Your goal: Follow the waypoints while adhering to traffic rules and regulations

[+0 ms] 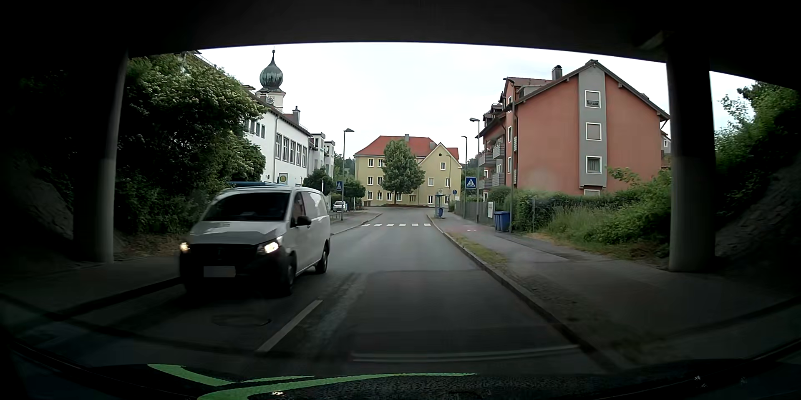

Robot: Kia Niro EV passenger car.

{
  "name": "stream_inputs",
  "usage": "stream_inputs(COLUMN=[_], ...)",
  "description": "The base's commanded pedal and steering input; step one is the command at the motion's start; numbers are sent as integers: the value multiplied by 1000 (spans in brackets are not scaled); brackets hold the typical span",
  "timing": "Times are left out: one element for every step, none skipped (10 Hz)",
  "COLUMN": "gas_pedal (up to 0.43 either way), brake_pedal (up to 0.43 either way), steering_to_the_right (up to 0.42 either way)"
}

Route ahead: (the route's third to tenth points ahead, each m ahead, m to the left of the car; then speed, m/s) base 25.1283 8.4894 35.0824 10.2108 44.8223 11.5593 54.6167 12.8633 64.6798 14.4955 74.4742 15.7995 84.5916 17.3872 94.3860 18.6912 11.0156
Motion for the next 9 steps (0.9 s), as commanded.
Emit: stream_inputs(gas_pedal=[28,28,28,28,28,28,28,28,28], brake_pedal=[0,0,0,0,0,0,0,0,0], steering_to_the_right=[-9,-7,-6,-3,0,1,0,0,0])
